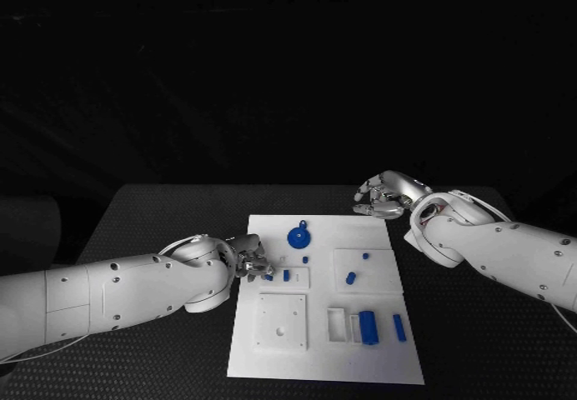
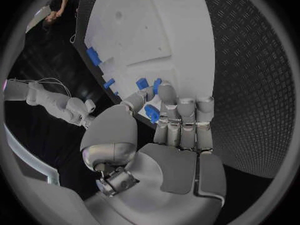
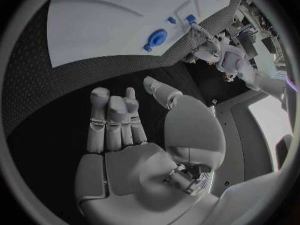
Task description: Assemble the parts on the task board
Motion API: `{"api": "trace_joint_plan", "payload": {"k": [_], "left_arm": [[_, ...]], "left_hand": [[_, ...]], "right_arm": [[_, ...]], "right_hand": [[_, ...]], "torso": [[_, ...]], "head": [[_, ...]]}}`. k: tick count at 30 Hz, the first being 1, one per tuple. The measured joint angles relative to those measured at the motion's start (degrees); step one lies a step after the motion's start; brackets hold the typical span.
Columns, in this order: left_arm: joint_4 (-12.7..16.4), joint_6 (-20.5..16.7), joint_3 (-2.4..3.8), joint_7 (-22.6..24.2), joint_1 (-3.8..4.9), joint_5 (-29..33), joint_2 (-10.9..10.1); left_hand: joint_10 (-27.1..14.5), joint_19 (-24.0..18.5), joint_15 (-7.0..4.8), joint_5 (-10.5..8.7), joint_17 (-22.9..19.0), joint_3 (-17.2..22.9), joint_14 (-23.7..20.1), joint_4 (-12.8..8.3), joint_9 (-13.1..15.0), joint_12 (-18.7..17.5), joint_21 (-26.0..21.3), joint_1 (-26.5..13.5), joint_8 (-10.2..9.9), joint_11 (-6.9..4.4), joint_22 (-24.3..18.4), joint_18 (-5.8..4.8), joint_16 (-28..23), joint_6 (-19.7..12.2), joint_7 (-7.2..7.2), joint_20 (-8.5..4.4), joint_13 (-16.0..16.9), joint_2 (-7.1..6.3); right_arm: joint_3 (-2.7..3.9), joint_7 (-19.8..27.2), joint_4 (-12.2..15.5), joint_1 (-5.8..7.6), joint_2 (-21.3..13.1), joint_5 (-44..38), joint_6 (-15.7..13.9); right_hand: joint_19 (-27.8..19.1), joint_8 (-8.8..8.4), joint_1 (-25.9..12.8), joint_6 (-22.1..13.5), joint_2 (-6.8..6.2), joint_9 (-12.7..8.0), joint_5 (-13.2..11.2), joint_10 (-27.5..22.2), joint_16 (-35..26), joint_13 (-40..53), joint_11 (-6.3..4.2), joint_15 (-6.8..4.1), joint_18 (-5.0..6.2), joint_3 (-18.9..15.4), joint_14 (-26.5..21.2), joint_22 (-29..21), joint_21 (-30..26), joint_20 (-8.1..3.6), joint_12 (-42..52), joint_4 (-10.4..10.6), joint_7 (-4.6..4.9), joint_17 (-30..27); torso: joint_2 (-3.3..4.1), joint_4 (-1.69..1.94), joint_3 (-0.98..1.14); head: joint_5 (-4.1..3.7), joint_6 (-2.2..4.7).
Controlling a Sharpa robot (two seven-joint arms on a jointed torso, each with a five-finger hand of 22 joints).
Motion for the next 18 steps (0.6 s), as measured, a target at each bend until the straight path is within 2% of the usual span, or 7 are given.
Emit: {"api": "trace_joint_plan", "payload": {"k": [8,18], "left_arm": [[0.0,0.1,0.02,-0.2,0.05,0.0,0.1],[0.1,0.3,0.03,-0.2,0.05,0.1,0.0]], "left_hand": [[0.2,0.0,0.00,-0.62,0.0,0.0,0.0,0.0,-0.1,0.4,0.0,0.0,0.2,-0.18,0.1,0.00,0.0,0.0,-0.05,0.00,0.1,-0.04],[0.2,0.2,0.00,-0.88,0.0,-0.1,0.0,-0.2,-0.1,0.7,0.0,1.1,0.3,-0.18,0.2,0.00,0.2,0.0,-0.07,-0.20,0.2,-1.25]], "right_arm": [[0.01,0.0,0.0,0.00,0.0,0.0,0.0],[0.01,0.0,0.0,0.00,0.0,0.0,0.0]], "right_hand": [[-0.1,0.00,0.0,0.0,0.00,0.0,0.2,0.0,0.0,-0.1,0.00,0.00,0.00,0.0,0.0,0.0,0.0,0.07,0.0,0.0,0.00,0.0],[-0.1,0.00,0.0,0.0,0.00,0.0,0.2,0.0,0.0,-0.1,0.00,0.00,0.00,-0.2,0.0,0.0,0.0,0.07,0.0,0.2,-0.01,0.0]], "torso": [[0.00,-0.01,-0.03],[-0.02,-0.01,-0.07]], "head": [[0.05,-0.08],[-0.05,-0.10]]}}
